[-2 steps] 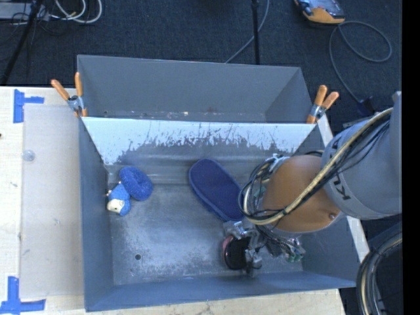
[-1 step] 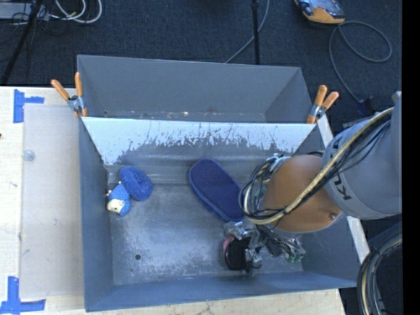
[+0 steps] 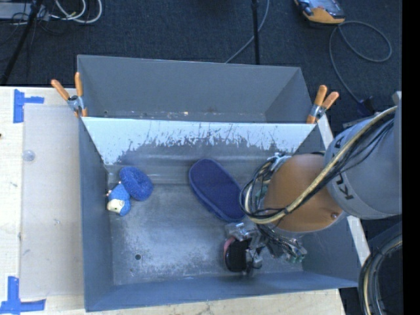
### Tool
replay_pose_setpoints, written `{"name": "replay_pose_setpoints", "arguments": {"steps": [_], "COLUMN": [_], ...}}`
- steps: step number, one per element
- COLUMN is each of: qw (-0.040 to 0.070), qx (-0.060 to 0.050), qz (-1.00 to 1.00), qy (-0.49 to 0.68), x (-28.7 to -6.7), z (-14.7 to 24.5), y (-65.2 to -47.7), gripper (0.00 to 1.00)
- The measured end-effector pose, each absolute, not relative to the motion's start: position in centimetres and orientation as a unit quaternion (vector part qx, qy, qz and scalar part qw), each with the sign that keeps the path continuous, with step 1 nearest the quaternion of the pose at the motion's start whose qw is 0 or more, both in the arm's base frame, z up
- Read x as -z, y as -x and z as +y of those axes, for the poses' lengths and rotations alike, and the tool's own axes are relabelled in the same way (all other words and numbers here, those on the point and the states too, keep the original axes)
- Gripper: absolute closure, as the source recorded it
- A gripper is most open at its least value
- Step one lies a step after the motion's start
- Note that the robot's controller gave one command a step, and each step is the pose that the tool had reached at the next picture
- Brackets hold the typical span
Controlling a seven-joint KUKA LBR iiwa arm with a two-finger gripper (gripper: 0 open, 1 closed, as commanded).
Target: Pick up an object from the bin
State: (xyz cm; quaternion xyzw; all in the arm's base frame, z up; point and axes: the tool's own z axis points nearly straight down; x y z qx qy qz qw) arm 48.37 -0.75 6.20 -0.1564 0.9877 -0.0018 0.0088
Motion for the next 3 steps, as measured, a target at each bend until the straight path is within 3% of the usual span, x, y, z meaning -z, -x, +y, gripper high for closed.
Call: {"name": "replay_pose_setpoints", "arguments": {"steps": [1, 3], "qw": [0.002, 0.001], "qx": [0.000, 0.000], "qz": [0.987, 0.987], "qy": [0.158, 0.158], "x": [-7.5, -11.5], "z": [-0.6, -0.5], "y": [-47.9, -47.9], "gripper": [1.00, 1.00]}}
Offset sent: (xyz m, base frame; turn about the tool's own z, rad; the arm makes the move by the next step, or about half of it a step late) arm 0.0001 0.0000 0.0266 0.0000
